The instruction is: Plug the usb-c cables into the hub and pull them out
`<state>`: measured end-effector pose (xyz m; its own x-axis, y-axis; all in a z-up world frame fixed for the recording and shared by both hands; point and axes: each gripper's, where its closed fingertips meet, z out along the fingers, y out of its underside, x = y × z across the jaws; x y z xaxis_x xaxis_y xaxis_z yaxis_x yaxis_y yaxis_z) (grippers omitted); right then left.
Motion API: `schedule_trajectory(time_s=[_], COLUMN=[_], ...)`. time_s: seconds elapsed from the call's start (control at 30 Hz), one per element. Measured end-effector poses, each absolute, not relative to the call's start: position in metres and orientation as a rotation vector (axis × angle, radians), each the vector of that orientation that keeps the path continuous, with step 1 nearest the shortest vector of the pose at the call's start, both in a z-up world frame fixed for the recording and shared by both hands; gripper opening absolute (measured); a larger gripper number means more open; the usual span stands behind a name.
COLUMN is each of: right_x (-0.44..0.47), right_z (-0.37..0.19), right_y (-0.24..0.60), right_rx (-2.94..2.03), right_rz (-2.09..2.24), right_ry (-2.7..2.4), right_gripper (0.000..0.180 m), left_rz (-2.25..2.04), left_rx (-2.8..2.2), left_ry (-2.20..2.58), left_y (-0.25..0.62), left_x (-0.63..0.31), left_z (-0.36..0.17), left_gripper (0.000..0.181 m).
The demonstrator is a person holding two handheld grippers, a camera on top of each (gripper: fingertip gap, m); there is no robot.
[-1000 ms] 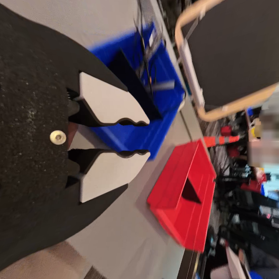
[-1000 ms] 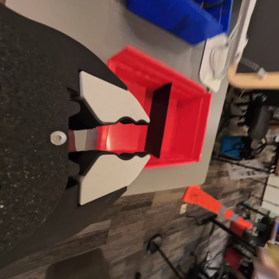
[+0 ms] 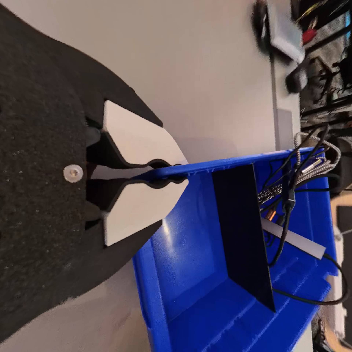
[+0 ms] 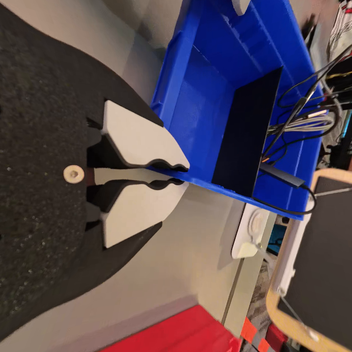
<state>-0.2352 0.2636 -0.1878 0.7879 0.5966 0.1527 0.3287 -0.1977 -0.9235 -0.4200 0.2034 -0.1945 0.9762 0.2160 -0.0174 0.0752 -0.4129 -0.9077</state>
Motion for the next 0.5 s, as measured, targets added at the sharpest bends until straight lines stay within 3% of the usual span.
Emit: schedule_trajectory(time_s=[0.23,0.5], right_x=[-0.342,-0.367], right_z=[-0.203,-0.223], right_y=[0.240,0.229], right_rx=[-1.858,-1.883], right_rz=[0.361,0.402], right_ry=[-0.743,-0.787], right_gripper=[0.006,0.007], left_rz=[0.218,0.168], left_rx=[-1.946,-1.996], left_ry=[-0.204,-0.223], left_y=[0.170,0.163], left_x=[-0.523,-0.549], left_z=[-0.191,-0.215], left_gripper=[0.003,0.003])
